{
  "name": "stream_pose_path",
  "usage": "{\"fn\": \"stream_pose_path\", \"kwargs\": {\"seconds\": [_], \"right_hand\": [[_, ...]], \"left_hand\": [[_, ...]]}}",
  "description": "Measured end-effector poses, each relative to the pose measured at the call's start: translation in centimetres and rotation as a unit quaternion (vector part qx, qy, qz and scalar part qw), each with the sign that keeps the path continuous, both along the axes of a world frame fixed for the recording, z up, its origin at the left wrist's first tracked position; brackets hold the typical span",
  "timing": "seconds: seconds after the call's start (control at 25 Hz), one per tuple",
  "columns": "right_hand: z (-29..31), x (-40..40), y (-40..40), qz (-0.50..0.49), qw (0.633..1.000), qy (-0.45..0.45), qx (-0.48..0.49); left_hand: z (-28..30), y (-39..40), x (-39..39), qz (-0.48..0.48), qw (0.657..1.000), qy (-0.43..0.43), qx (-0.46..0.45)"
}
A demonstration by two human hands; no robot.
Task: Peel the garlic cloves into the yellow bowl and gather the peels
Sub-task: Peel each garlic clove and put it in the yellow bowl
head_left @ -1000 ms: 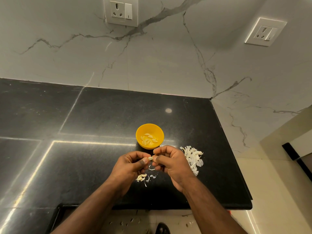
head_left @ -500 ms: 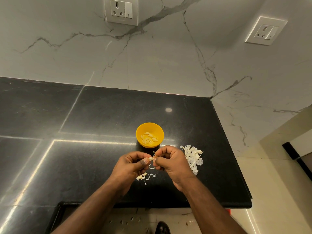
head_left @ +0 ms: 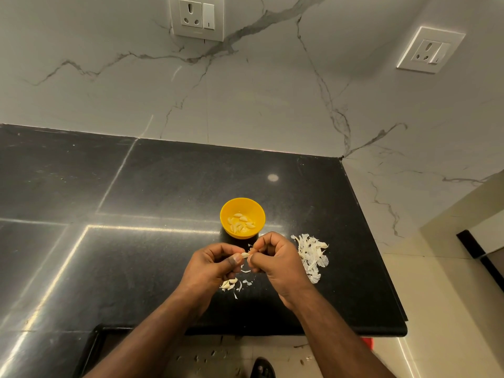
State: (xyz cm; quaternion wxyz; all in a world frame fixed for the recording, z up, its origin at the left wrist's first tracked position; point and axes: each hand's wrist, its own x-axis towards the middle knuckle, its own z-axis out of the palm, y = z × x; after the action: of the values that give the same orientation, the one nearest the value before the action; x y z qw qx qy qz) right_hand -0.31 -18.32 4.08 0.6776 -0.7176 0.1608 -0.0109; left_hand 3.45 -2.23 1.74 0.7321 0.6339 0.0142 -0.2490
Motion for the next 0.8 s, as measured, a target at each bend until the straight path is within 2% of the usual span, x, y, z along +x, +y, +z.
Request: {"fn": "stream_pose_path", "kwargs": {"seconds": [0.2, 0.36, 0.64, 0.8], "right_hand": [[-0.5, -0.1, 0.0, -0.004, 0.998, -0.024, -0.061], [-0.7, -0.2, -0.1, -0.002, 0.998, -0.035, -0.055], [-1.1, -0.3, -1.3, -0.013, 0.999, 0.013, -0.026], [-1.5, -0.1, -2.9, -0.050, 0.993, 0.042, -0.094]], "left_hand": [[0.3, -0.3, -0.2, -0.015, 0.999, -0.017, 0.022], [0.4, -0.4, -0.4, -0.017, 0.999, 0.039, -0.030], [0.8, -0.4, -0.5, -0.015, 0.993, 0.094, -0.075], [0.5, -0.3, -0.3, 0.004, 0.991, 0.115, -0.074]]}}
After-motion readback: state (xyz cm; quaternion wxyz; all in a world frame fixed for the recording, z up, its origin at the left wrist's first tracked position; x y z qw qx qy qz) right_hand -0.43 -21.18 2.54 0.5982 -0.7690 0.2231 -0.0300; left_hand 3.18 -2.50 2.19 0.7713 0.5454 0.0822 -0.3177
